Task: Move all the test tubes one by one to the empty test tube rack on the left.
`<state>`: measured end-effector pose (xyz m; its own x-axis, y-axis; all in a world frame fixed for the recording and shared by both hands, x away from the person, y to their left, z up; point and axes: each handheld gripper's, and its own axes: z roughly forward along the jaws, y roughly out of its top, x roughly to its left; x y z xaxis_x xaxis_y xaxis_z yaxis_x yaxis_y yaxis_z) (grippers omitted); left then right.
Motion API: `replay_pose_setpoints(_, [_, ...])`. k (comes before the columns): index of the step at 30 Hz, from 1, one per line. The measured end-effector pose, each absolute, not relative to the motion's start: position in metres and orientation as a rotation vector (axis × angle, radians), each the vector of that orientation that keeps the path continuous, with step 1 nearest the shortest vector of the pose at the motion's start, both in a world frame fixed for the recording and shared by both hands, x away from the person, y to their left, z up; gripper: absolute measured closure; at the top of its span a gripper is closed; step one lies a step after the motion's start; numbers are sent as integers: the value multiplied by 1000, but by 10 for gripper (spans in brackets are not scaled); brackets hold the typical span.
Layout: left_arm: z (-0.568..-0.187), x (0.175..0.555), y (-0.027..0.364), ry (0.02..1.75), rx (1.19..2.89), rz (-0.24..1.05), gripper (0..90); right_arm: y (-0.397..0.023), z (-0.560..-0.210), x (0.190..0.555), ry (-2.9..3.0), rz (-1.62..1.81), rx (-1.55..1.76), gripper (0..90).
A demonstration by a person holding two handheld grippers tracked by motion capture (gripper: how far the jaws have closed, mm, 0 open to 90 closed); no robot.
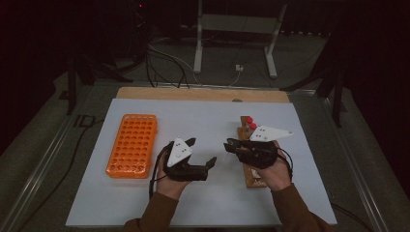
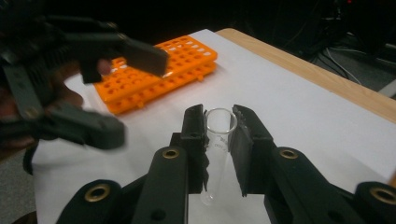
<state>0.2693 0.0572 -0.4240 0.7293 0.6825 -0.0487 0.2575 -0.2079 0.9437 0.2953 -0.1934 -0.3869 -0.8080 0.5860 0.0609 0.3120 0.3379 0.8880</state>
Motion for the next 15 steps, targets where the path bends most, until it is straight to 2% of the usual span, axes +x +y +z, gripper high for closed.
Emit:
replay_pose_setpoints(5, [-430,271,43,718,1811,439,162,-187,-388,295,2353,1465,793,759])
replay_pose_setpoints(8, [-432,271,37,710,1825,446,231,-182,-390,295,2368,1467,787,759])
replay_pose_setpoints(12, [-434,272,33,681,1832,425,417,-179,-390,295,2371,1478,783,759])
replay_pose_setpoints(13, [-434,272,32,669,1836,420,417,-178,-390,295,2375,1478,782,759])
replay_pose_setpoints(15, [-435,272,31,654,1848,414,556,-175,-391,295,2384,1475,776,759])
